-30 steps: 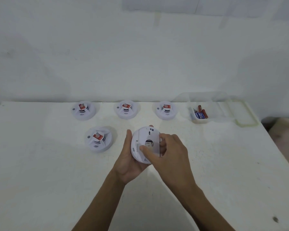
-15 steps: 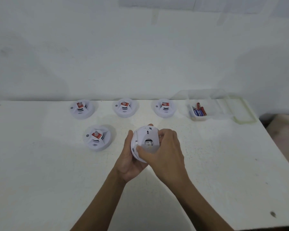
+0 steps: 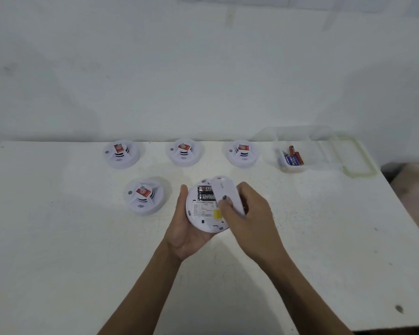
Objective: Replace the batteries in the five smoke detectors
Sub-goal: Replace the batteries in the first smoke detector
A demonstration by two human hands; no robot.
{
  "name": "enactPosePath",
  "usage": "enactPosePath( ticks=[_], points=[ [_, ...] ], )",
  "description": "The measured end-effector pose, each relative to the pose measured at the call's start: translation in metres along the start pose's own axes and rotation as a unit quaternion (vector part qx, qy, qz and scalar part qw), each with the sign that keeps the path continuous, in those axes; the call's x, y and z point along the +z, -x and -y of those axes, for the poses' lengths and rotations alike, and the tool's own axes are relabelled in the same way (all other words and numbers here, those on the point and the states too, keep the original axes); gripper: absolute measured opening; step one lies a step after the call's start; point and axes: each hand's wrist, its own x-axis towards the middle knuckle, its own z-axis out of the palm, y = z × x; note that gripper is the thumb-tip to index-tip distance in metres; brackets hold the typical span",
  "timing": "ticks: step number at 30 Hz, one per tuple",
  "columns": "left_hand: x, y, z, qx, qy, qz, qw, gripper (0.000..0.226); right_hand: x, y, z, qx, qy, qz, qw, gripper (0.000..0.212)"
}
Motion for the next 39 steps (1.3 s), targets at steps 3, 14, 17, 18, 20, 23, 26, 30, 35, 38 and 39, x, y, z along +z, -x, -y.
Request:
enactPosePath(
  ticks=[3,14,17,18,20,23,26,30,35,38,39],
  points=[
    [-0.002,0.0,-0.006,-0.017,0.045,0.023,0.999,0.068,-0.013,-0.003,-0.008,0.018,-0.06,-0.034,0.997,0.014],
    [-0.012,0.008,-0.007,-0.038,0.105,0.006,0.994,0.065,-0.027,-0.022,-0.096,0.066,0.202,-0.053,0.976,0.032],
    [-0.012,0.009,-0.004,-0.035,0.108,0.008,0.993,0.065,-0.015,-0.02,-0.116,-0.001,0.415,-0.03,0.909,0.024],
    [-0.013,0.009,-0.004,-0.036,0.108,0.005,0.993,0.065,-0.009,-0.018,-0.118,-0.027,0.451,-0.028,0.892,0.02],
    [-0.013,0.009,-0.004,-0.037,0.112,0.001,0.993,0.065,0.001,-0.013,-0.119,-0.063,0.475,-0.028,0.877,0.017],
    [-0.012,0.011,-0.001,-0.038,0.116,0.0,0.993,0.066,0.01,-0.014,-0.129,-0.026,0.467,0.016,0.884,0.027],
    [-0.01,0.012,0.001,-0.036,0.119,0.004,0.992,0.066,0.011,-0.015,-0.132,0.017,0.426,0.041,0.904,0.039],
    [-0.01,0.012,0.003,-0.031,0.117,0.01,0.993,0.063,0.006,-0.015,-0.112,0.018,0.318,-0.009,0.948,0.021],
    [-0.011,0.011,0.006,-0.006,0.098,-0.001,0.995,0.06,-0.001,-0.003,-0.055,-0.098,0.131,-0.122,0.979,0.012],
    [-0.004,0.01,0.007,0.016,0.08,-0.045,0.996,0.064,0.006,0.001,-0.035,-0.094,0.134,-0.074,0.984,0.004],
    [-0.004,0.009,0.007,0.026,0.076,-0.048,0.996,0.067,0.009,0.001,-0.034,-0.093,0.151,-0.064,0.982,0.007]
  ],
)
